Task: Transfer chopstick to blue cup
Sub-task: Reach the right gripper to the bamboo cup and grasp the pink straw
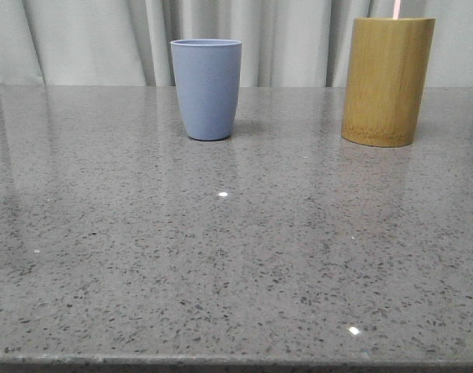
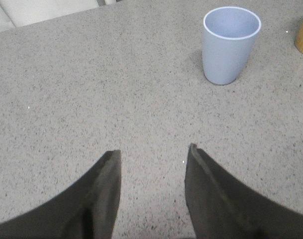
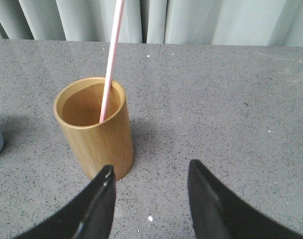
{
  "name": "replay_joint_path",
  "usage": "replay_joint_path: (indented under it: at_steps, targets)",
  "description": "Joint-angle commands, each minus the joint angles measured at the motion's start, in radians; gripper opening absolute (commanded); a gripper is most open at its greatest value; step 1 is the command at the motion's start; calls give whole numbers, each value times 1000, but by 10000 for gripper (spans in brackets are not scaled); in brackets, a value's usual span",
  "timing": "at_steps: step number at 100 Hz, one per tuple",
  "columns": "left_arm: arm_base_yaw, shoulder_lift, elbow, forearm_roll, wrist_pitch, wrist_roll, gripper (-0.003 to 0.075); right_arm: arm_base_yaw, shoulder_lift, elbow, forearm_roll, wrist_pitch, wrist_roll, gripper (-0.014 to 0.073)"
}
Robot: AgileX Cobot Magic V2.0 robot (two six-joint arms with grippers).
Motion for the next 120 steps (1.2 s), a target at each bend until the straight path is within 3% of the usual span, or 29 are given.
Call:
replay_joint_path:
  at_steps: [1,24,70,120]
  targets:
    - [1,-51,20,6,-93,-14,303,1,29,-67,-1,-47,-4,366]
    - [1,-90,50,6,-101,-14,303,2,151,-187,37,-13,-4,510]
    - [1,-90,50,6,-113,-14,303,45,457,-495,42,-29,-4,508]
    - [1,-90,51,19,-115,-14,303,52,695,-668,112,-65,-2,507]
